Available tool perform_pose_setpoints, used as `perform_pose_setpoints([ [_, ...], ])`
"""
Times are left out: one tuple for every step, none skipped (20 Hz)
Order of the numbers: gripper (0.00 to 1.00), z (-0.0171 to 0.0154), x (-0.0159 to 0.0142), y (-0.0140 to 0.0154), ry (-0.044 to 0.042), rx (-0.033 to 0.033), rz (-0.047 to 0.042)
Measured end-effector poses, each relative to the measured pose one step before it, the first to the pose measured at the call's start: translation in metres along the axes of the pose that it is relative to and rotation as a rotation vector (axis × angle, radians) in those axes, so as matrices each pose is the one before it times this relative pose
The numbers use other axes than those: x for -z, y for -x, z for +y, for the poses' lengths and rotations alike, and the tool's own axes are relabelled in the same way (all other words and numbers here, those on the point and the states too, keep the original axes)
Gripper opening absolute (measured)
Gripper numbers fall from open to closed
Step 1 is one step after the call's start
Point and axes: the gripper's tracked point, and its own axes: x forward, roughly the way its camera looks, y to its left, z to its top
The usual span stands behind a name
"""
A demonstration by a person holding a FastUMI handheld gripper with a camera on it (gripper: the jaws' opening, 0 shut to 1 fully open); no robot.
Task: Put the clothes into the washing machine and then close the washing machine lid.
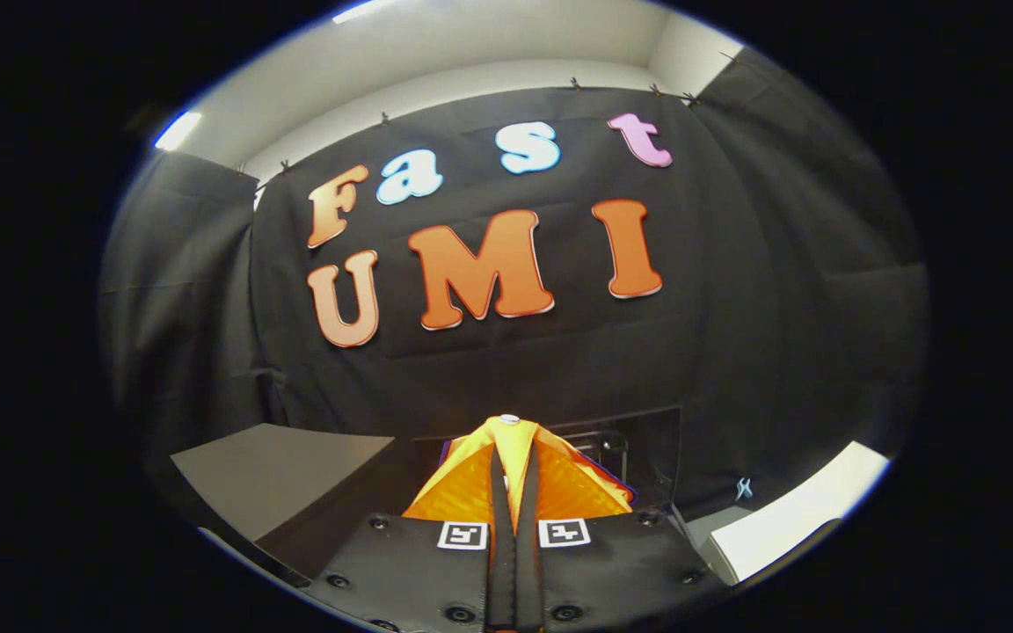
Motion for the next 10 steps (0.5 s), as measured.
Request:
perform_pose_setpoints([
  [0.08,-0.00873,0.01294,-0.00990,-0.01432,0.01566,0.02046],
  [0.08,-0.00701,0.01311,-0.00988,-0.00496,0.01052,0.02185],
  [0.08,-0.00626,0.01388,-0.00927,0.00196,0.01160,0.02395],
  [0.08,-0.00440,0.01000,-0.00799,0.00133,0.00892,0.01643],
  [0.08,-0.00257,0.01000,-0.01053,0.00048,0.00773,0.02102],
  [0.08,-0.00069,0.00859,-0.00800,-0.00269,0.00452,0.02066],
  [0.08,0.00176,0.00847,-0.00671,0.00090,-0.00343,0.01935],
  [0.08,0.00139,0.00973,-0.00634,0.00784,-0.00125,0.02163],
  [0.08,0.00162,0.00919,-0.00614,0.00646,-0.00501,0.02229],
  [0.08,0.00064,0.01050,-0.00646,0.01038,0.00028,0.01772],
])
